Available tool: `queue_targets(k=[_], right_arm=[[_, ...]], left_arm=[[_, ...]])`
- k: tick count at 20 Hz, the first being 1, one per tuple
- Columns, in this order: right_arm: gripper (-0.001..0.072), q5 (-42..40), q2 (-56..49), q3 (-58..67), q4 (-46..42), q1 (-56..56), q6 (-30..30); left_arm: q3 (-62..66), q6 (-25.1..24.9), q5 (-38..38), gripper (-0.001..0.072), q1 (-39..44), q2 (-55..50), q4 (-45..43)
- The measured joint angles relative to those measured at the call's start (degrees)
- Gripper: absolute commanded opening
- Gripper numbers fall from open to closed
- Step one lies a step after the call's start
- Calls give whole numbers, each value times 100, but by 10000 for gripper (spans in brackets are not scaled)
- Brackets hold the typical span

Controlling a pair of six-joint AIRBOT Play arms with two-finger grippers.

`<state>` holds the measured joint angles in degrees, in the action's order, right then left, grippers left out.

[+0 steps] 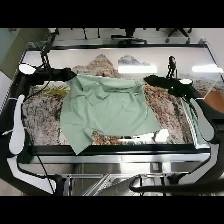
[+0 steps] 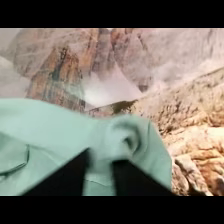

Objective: Fold the shirts.

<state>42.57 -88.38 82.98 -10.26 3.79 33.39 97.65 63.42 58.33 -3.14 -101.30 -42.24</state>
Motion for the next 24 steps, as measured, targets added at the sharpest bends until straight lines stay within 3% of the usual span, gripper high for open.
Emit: queue_targets(k=[4,5,6,7,9,12,18,24], right_arm=[[341,866,181,92,-341,461,282],[341,1222,352,103,-664,684,566],[341,1539,514,101,-1014,892,841],[341,1851,686,59,-1414,1102,1128],[341,2380,1034,-197,-2212,1449,1585],[340,2830,1565,-970,-3239,1808,1989],[342,2999,2221,-2413,-3947,2267,2249],[341,3021,2339,-2861,-3985,2179,2277]], left_arm=[[1132,476,1099,693,-426,-570,-7],[1370,645,1530,658,-614,-627,-39],[1508,793,1917,556,-798,-647,-59],[1545,903,2310,528,-994,-627,-90],[1233,1032,2986,528,-1338,-439,-173],[-15,914,3410,527,-1746,153,-286],[-2435,546,2986,528,-2234,1012,-1547],[-3388,396,1886,528,-2400,1128,-2048]])
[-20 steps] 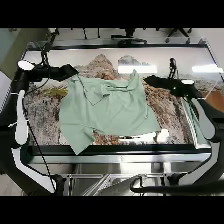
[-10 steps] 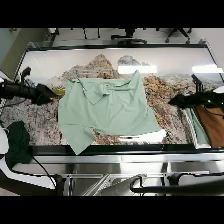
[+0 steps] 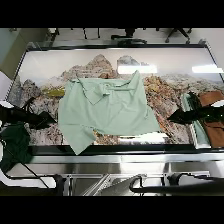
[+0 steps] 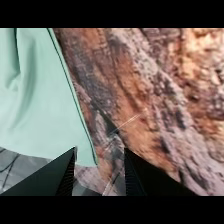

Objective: Fold the shirts.

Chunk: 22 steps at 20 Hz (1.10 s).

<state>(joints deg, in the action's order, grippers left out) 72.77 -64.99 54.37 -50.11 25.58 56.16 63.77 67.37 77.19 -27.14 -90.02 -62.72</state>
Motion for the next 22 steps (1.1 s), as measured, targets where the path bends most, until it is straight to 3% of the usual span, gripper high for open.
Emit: queue_targets(k=[6,8,9,10,11,18,22], right_arm=[[343,-122,9,-127,42,-398,7],[406,-138,11,-138,42,-461,22],[406,-144,7,-140,37,-483,22],[406,-149,-7,-142,39,-498,22],[406,-151,-39,-144,37,-509,22],[391,-61,-629,-133,195,-728,-37],[21,-83,-955,-133,302,-1067,-203]], left_arm=[[221,-168,-293,527,433,-758,481],[542,-170,-142,524,612,-1102,520],[719,-168,-35,355,702,-1250,538],[861,-170,-9,59,772,-1362,487],[999,-170,52,15,831,-1456,446],[1676,-186,599,13,990,-1626,275],[1808,-184,841,11,1003,-1427,387]])
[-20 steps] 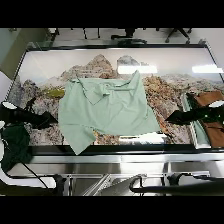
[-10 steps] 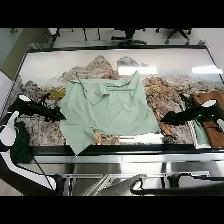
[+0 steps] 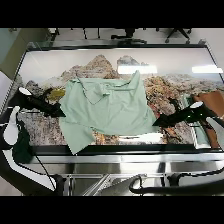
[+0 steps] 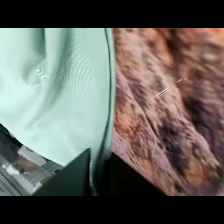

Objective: Fold the shirts.

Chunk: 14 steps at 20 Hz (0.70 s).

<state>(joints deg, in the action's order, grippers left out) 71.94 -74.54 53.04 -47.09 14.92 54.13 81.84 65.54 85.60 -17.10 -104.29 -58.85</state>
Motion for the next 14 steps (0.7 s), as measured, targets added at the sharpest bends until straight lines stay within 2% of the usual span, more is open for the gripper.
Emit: queue_targets(k=[2,4,6,9,12,14], right_arm=[[20,9,-33,72,264,-111,-214],[20,109,162,348,787,-138,-435],[19,413,664,868,1532,-107,-614],[19,387,1690,2052,2459,173,-879],[18,-258,2708,3383,2968,627,-1021],[18,-702,3220,4103,3130,946,-1078]], left_arm=[[20,-2,55,11,-4,271,90],[39,-138,142,11,-26,728,560],[133,-328,225,11,-107,1349,1338],[710,-485,219,11,-358,2544,2990],[1674,-522,-247,12,-780,3694,4315],[2400,-457,-723,11,-1228,4402,4787]])
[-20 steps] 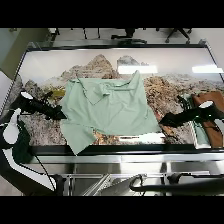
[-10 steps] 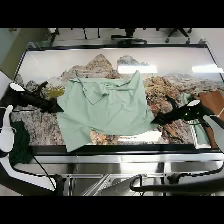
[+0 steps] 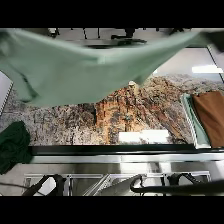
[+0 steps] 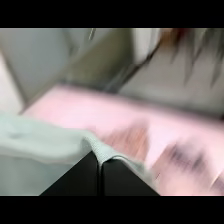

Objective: Fold the shirts.

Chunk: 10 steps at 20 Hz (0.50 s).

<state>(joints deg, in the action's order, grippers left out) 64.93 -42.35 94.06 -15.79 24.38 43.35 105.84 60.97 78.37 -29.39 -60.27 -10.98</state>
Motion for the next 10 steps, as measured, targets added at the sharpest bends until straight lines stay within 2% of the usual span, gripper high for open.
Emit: queue_targets(k=[3,6,10], right_arm=[[18,-527,428,866,52,404,-61],[18,-772,538,1412,-31,592,-136],[17,-304,76,1561,-85,675,-76]], left_arm=[[804,286,-492,11,-922,758,144],[1117,586,-660,11,-1757,1250,-35],[494,649,-557,11,-2074,1447,-223]])
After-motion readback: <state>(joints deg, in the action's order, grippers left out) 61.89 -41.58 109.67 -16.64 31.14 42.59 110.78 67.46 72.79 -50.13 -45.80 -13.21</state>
